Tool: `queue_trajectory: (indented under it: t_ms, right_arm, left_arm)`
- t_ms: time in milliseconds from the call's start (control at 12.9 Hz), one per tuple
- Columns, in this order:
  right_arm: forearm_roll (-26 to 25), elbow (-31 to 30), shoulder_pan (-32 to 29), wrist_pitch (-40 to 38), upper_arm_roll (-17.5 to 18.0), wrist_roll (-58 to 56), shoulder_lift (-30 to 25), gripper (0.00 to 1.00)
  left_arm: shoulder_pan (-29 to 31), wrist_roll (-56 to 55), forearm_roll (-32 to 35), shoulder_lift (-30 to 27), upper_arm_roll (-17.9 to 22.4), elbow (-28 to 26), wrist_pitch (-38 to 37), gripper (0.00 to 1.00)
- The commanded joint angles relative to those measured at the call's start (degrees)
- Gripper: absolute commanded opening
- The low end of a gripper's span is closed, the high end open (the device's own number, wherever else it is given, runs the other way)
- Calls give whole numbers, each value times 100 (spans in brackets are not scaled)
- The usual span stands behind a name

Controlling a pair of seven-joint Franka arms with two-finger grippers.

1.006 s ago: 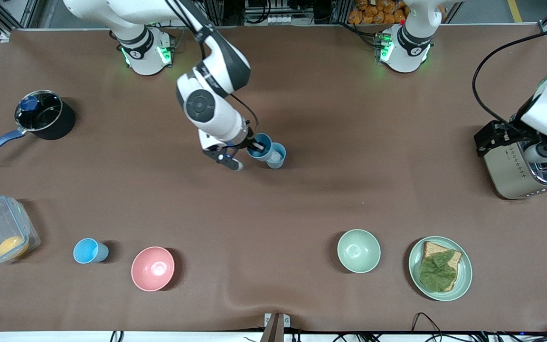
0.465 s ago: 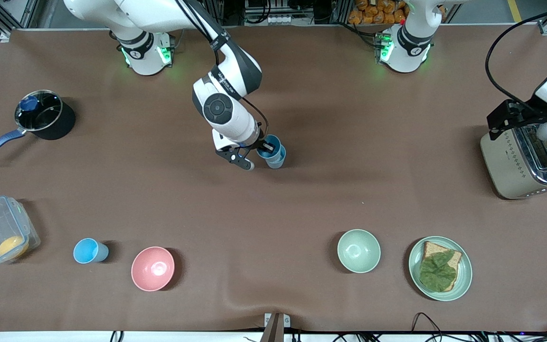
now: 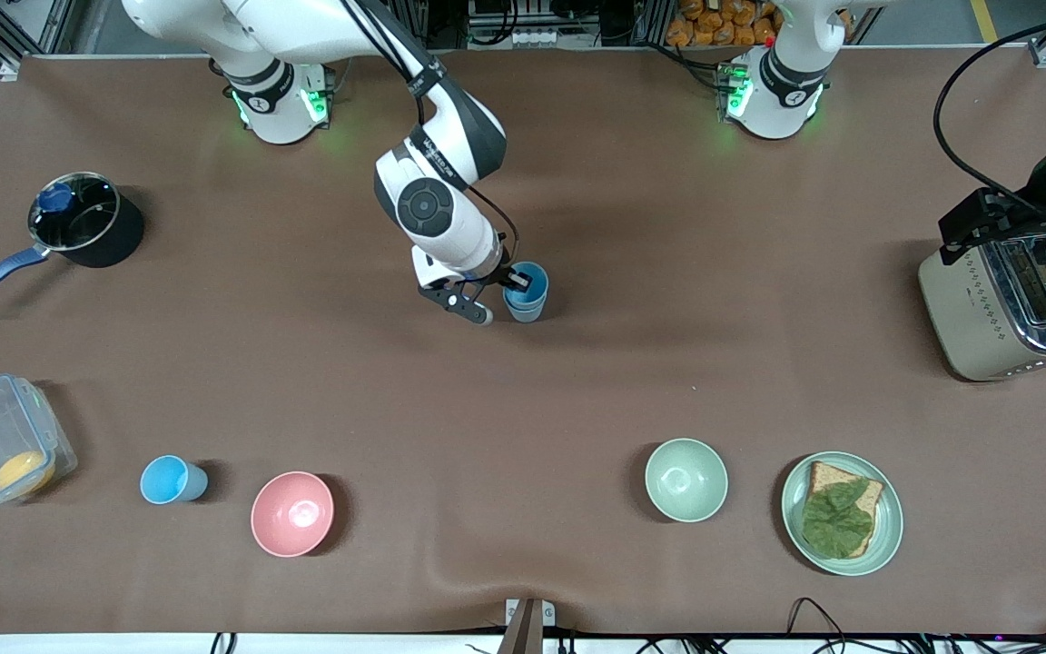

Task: Stack blue cups with both arms
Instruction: 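Lower the held blue cup into the tissue cup with the right gripper, then open the right gripper and lift it off the stacked cups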

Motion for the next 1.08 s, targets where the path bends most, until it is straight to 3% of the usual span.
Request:
queue_trajectory:
  t_ms: [0, 77, 387, 697, 852, 1006]
  right_arm:
    - [-137, 143, 54, -101, -90, 145, -7, 100]
    - [-163, 134, -16, -162, -116, 136, -111, 100]
    - [-540, 213, -69, -1338, -1046, -318, -814, 100]
    - [-577, 222, -297, -2051, -1969, -1908, -1420, 100]
    - [-594, 248, -368, -2420, -2391, -2804, -1702, 100]
    - [-821, 650, -359, -3042, -2961, -3928, -1782, 100]
  left_arm:
    - [109, -93, -208, -127, -26, -105, -206, 100]
    - [91, -172, -112, -127, -27, -114, -267, 100]
    - [83, -384, -164, -241, -27, -236, -373, 100]
    - [21, -384, -182, -654, -35, -640, -242, 100]
    - [21, -340, -164, -620, -35, -607, -233, 100]
    - [-102, -226, -68, -559, -9, -458, -250, 100]
